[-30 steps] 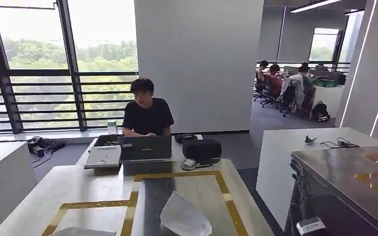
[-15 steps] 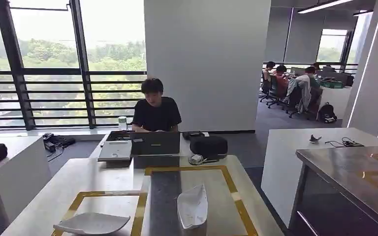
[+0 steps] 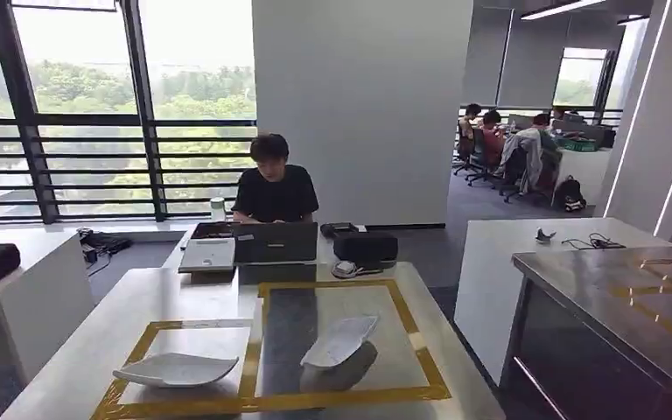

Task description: Take the parts from the cabinet and place them on the table.

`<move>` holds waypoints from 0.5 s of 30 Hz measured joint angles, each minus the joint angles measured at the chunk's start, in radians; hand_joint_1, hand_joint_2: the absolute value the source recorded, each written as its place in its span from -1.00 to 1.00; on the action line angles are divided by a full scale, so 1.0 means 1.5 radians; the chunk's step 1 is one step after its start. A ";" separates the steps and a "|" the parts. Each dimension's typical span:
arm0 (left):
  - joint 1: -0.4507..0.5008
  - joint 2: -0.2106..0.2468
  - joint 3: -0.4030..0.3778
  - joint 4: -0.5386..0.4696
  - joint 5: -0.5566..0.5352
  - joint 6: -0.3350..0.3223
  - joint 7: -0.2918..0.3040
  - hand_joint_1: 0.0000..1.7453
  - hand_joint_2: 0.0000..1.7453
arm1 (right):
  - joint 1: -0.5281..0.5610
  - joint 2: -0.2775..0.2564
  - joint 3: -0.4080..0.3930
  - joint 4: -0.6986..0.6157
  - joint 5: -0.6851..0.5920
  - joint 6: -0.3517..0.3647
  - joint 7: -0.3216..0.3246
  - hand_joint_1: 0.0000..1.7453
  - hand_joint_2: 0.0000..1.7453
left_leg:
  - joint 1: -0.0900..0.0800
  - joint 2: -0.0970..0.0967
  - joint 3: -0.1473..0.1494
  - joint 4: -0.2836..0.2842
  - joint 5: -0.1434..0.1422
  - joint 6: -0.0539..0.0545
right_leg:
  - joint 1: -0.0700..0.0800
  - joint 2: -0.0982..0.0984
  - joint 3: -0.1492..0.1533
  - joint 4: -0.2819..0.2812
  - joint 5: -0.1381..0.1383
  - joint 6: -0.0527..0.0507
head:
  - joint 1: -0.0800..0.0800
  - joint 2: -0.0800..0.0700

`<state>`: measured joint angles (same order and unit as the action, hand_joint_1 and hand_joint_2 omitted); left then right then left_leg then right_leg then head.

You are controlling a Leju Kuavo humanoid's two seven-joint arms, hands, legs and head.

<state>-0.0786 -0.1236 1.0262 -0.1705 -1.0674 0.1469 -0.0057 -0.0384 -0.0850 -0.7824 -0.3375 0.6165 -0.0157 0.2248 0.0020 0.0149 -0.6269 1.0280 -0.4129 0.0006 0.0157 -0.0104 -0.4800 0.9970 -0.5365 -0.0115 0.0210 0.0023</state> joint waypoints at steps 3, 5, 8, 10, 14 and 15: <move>0.002 0.006 0.002 0.000 -0.016 0.019 0.023 -1.00 -1.00 | -0.001 0.030 -0.015 0.040 -0.009 -0.010 0.027 -1.00 -1.00 | -0.001 -0.006 -0.014 0.021 -0.036 -0.013 | -0.008 0.000 -0.017 -0.014 0.027 -0.014 | -0.002 0.000; 0.002 0.010 0.002 0.000 -0.030 0.038 0.034 -1.00 -1.00 | -0.001 0.045 -0.027 0.053 -0.021 -0.001 0.012 -1.00 -1.00 | 0.001 -0.008 -0.032 0.103 -0.112 -0.019 | -0.009 -0.001 -0.033 -0.013 0.040 -0.016 | -0.005 0.000; 0.003 0.017 0.002 -0.001 -0.036 0.048 0.041 -1.00 -1.00 | -0.004 0.063 -0.042 0.071 -0.025 0.020 -0.034 -1.00 -1.00 | 0.003 -0.008 -0.031 0.187 -0.126 -0.026 | -0.010 -0.003 -0.065 -0.007 0.061 -0.014 | -0.006 0.000; 0.004 0.020 0.002 -0.001 -0.036 0.050 0.043 -1.00 -1.00 | -0.006 0.072 -0.043 0.079 -0.014 0.033 -0.061 -1.00 -1.00 | 0.005 -0.008 0.024 0.127 -0.075 -0.029 | -0.014 -0.004 -0.086 0.002 0.072 -0.008 | -0.004 0.000; 0.005 0.022 0.002 -0.002 -0.036 0.056 0.006 -1.00 -1.00 | -0.010 0.084 -0.033 0.088 0.051 0.069 -0.102 -1.00 -1.00 | 0.006 -0.012 0.104 -0.009 -0.103 -0.018 | -0.009 -0.002 -0.109 0.020 0.090 0.007 | 0.000 0.001; 0.006 0.023 0.002 -0.002 -0.036 0.056 -0.007 -1.00 -1.00 | -0.010 0.090 -0.026 0.090 0.066 0.077 -0.110 -1.00 -1.00 | 0.004 -0.013 0.102 -0.004 -0.101 -0.011 | -0.011 -0.002 -0.110 0.018 0.096 0.009 | 0.000 0.001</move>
<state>-0.0693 -0.0885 1.0288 -0.1740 -1.1212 0.2312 -0.0157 -0.0539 0.0493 -0.8209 -0.2025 0.7154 0.0992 0.0602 0.0077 -0.0047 -0.4740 1.0216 -0.5642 -0.0164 -0.0005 -0.0130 -0.6449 1.0240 -0.3920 0.0020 0.0214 0.0031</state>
